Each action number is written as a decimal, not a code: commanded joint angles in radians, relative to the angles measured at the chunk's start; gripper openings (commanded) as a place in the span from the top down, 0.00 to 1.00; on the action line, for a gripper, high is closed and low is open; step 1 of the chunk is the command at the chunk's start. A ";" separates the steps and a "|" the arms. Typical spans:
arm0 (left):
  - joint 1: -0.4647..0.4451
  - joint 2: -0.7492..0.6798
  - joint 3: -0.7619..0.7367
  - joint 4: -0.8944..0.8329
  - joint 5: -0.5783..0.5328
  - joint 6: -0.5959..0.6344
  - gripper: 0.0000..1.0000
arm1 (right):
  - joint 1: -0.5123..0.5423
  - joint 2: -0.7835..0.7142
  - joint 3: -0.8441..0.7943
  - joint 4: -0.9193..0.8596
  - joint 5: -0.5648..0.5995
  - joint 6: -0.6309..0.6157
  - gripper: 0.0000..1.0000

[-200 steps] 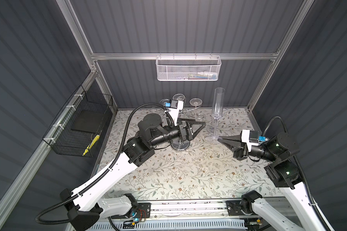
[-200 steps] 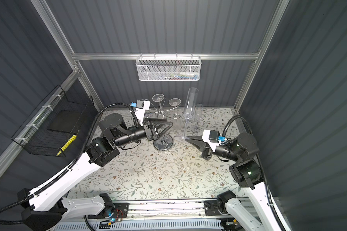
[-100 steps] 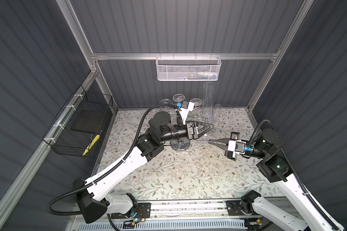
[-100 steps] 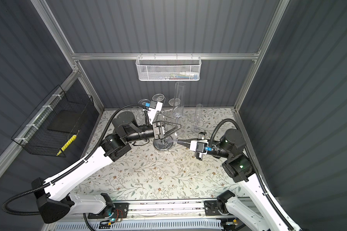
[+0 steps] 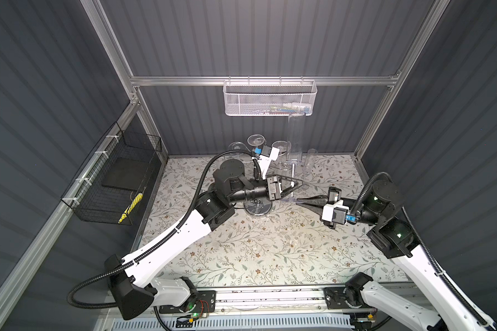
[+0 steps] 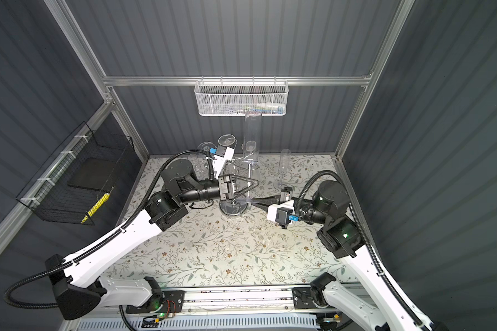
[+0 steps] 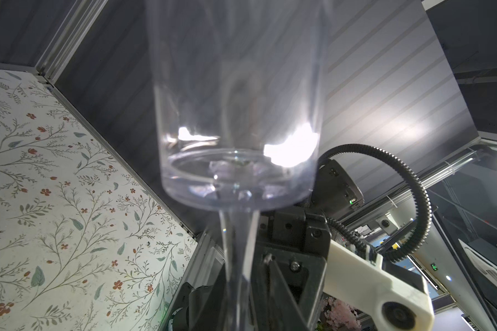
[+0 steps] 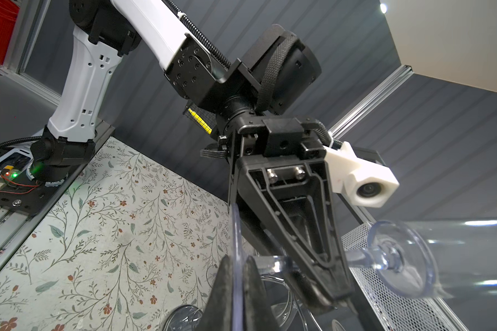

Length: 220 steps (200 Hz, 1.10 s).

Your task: Take the wine glass off the wine glass rack

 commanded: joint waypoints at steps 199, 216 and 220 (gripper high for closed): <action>0.002 -0.152 0.098 -0.319 -0.447 0.660 1.00 | 0.024 0.033 0.096 0.404 0.577 0.887 0.01; 0.002 -0.163 0.101 -0.339 -0.490 0.798 1.00 | 0.024 0.102 0.228 0.296 0.568 1.001 0.01; 0.002 -0.164 0.102 -0.343 -0.497 0.828 1.00 | 0.024 0.117 0.252 0.286 0.562 1.031 0.01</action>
